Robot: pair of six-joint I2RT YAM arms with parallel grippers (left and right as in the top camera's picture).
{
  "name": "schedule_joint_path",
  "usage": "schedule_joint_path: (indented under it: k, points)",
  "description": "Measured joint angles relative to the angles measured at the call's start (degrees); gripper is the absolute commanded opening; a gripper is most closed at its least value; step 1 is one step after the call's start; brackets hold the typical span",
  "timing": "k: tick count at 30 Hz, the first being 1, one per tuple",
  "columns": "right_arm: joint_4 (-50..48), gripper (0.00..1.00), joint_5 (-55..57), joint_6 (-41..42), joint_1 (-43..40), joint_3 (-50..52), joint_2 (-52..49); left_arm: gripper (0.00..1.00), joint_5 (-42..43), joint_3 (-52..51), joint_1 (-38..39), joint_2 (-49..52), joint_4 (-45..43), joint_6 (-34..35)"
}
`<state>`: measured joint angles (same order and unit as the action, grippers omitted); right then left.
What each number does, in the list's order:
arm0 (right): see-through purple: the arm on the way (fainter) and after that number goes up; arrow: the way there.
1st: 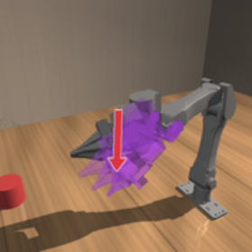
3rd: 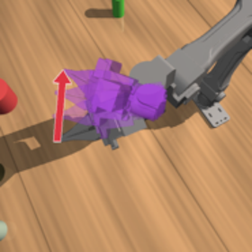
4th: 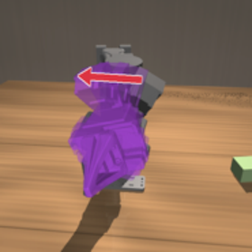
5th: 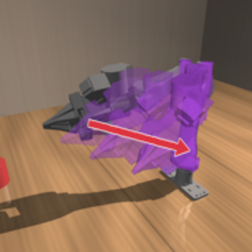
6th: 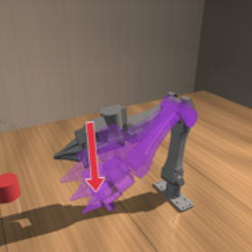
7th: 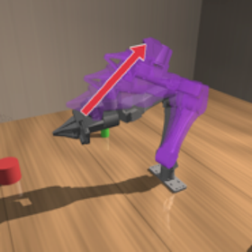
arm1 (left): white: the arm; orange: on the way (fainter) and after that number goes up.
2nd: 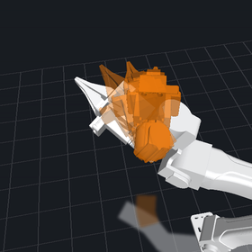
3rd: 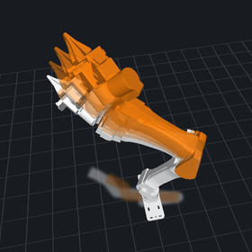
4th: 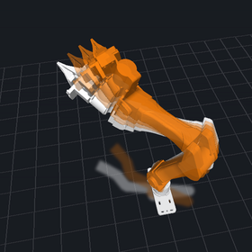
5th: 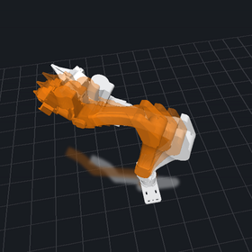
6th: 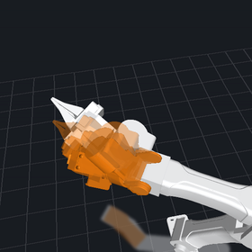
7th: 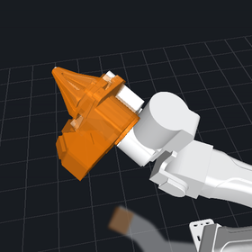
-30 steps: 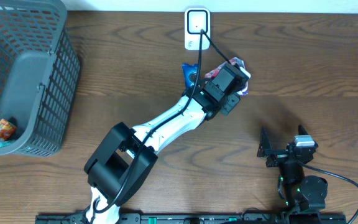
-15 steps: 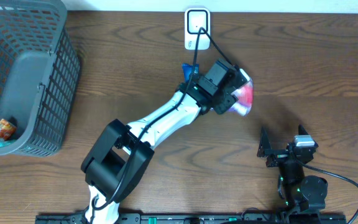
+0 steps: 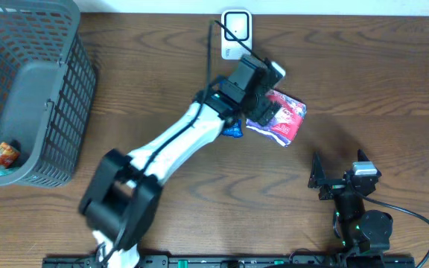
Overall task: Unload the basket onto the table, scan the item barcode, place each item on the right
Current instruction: 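Drop the pink-purple bag on the table right of the Oreo pack, then reach into the basket and grasp the green wipes pack with left gripper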
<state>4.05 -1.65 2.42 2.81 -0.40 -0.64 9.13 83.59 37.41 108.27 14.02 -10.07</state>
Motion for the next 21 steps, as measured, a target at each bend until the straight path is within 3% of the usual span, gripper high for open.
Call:
schedule_joint_path:
  k: [9,21]
  points:
    - [0.0,0.99,0.0,0.0,0.0,0.0,0.0,0.99,-2.9,0.2,-11.1,-17.6,1.4,9.2]
    - [0.0,0.99,0.0,0.0,0.0,0.0,0.0,0.99,-8.4,0.2,-32.8,-22.6,10.0,14.4]
